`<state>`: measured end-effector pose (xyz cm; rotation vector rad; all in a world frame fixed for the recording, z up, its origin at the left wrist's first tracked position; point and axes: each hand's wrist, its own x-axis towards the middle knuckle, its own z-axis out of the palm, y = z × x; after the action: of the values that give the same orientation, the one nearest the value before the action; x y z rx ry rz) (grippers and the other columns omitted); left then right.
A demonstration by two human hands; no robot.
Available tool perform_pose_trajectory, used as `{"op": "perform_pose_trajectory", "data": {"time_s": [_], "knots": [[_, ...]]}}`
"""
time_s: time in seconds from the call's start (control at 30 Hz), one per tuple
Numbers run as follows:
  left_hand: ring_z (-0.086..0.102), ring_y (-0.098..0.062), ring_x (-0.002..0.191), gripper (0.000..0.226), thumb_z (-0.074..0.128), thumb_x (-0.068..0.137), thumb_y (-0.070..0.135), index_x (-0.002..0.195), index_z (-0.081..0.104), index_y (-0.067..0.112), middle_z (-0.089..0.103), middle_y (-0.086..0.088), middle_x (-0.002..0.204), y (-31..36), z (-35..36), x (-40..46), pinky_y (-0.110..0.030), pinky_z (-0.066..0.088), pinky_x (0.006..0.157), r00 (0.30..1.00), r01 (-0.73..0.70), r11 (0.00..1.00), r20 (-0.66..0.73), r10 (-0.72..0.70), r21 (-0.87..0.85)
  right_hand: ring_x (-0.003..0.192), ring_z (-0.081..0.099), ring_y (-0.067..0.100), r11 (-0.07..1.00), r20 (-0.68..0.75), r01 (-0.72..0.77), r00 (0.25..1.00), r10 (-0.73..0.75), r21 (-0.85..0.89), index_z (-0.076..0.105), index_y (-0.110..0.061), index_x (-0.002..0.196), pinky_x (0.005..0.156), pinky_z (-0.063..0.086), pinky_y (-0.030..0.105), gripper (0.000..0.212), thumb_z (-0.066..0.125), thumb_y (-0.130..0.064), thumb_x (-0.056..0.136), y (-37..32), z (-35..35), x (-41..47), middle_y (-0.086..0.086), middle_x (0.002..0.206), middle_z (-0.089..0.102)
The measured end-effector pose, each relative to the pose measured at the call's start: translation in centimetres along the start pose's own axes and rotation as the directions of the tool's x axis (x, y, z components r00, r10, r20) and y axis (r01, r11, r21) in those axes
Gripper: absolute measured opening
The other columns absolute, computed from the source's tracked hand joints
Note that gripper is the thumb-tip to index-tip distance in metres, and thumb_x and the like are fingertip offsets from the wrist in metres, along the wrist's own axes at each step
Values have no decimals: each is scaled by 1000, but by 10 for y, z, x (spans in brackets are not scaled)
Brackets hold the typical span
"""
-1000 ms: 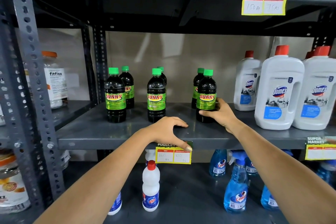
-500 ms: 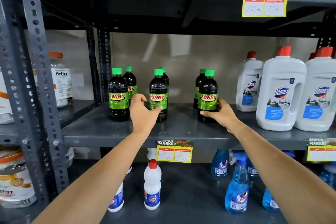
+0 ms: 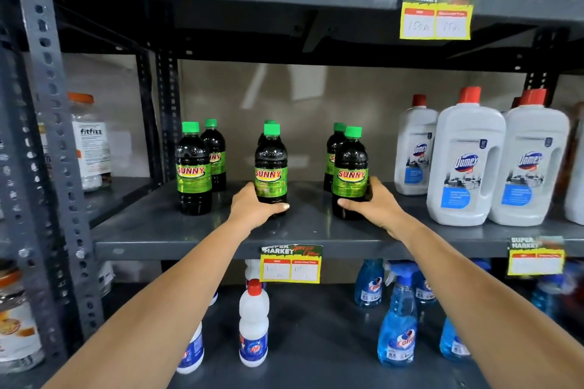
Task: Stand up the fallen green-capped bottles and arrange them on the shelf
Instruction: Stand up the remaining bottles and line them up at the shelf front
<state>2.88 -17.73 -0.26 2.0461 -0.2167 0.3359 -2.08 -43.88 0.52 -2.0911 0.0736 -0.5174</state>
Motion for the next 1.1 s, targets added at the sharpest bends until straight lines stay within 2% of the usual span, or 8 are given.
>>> {"op": "perform_pose_trajectory", "data": {"time_s": [0.43, 0.63, 0.73, 0.8, 0.87, 0.93, 1.0, 1.1], "knots": [[59, -25, 117, 67, 88, 71, 34, 127, 58, 12, 66, -7, 126, 5, -3, -22, -32, 44, 92, 999, -52, 998, 7, 52, 18, 121, 55, 23, 1000, -18, -6, 1000, 6, -17, 42, -17, 136, 99, 44, 35, 77, 83, -34, 74, -3, -2, -19, 4, 134, 59], [59, -25, 118, 73, 89, 68, 38, 128, 56, 12, 66, -7, 127, 3, -6, -23, -33, 46, 94, 998, -67, 997, 20, 66, 36, 121, 54, 21, 1000, -14, -5, 1000, 5, 30, 40, -17, 137, 95, 42, 32, 79, 83, -35, 73, -2, 0, -18, 2, 134, 57], [59, -25, 117, 86, 90, 61, 50, 128, 55, 10, 64, -7, 128, -4, -13, -24, -37, 49, 94, 998, -61, 995, 17, 60, 83, 127, 50, 18, 994, -161, 89, 984, -77, 70, 35, -16, 143, 105, 40, 34, 89, 83, -39, 71, -2, -2, -23, 2, 141, 51], [58, -26, 118, 92, 89, 59, 55, 130, 53, 8, 61, -8, 129, -14, -24, -28, -42, 50, 95, 994, -109, 976, 5, 109, 187, 129, 47, 16, 973, -357, 230, 910, -213, 5, 38, -15, 143, 109, 37, 33, 84, 81, -38, 74, -6, 2, -31, 1, 142, 49], [58, -24, 111, 77, 81, 69, 59, 125, 58, 10, 57, -4, 122, -28, -41, -37, -40, 51, 90, 970, -227, 920, -16, 244, 319, 120, 51, 15, 920, -482, 385, 795, -368, -68, 47, -16, 133, 105, 42, 35, 67, 79, -34, 77, -14, 12, -39, 2, 130, 53], [58, -21, 103, 63, 60, 82, 67, 116, 65, 14, 55, 1, 115, -46, -65, -48, -38, 51, 82, 921, -341, 816, -9, 390, 467, 111, 54, 17, 878, -532, 477, 731, -427, -49, 50, -19, 126, 98, 46, 37, 56, 77, -32, 78, -34, 32, -48, 2, 121, 56], [58, -22, 104, 79, 36, 82, 79, 115, 66, 14, 56, 1, 115, -61, -90, -55, -39, 51, 82, 907, -358, 736, 28, 419, 575, 101, 55, 16, 854, -555, 516, 729, -401, 62, 52, -20, 121, 91, 47, 31, 50, 77, -29, 79, -59, 55, -54, 2, 113, 57], [56, -28, 116, 120, 7, 65, 97, 132, 57, 11, 56, -4, 126, -76, -125, -60, -43, 47, 93, 941, -286, 661, 75, 329, 693, 85, 55, 14, 792, -527, 585, 734, -428, 173, 59, -16, 111, 78, 48, 27, 35, 74, -17, 80, -104, 99, -62, 3, 101, 60]]}}
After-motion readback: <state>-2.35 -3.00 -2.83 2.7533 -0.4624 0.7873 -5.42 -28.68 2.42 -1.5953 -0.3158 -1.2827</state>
